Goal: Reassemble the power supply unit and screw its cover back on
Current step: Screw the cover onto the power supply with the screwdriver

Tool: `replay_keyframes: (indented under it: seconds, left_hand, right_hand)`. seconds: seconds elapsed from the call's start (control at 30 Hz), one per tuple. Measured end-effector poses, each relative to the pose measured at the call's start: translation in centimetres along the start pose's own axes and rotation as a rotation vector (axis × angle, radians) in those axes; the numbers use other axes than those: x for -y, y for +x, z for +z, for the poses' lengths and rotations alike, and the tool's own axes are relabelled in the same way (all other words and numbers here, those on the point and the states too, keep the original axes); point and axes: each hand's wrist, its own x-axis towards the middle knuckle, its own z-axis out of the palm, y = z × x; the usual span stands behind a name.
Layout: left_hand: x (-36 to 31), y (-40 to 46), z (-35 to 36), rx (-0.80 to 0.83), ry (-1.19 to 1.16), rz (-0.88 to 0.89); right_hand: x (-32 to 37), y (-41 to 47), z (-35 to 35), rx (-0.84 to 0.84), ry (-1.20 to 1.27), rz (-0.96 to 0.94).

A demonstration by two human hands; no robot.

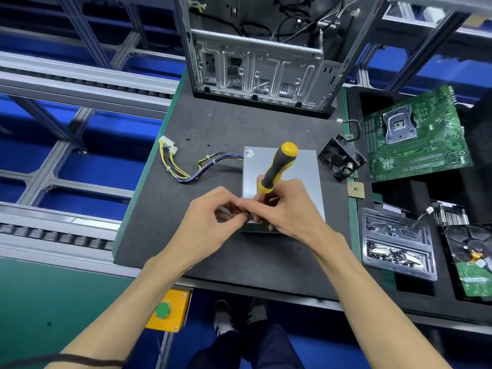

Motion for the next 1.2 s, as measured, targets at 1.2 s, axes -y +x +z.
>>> replay_keyframes:
  seconds: [1.2]
  left_hand:
    - [-1.6,1.2,-1.2,-0.077,0.056,0.180]
  right_hand:
    - [2.1,1.1,0.3,-0.209,0.008,-0.097]
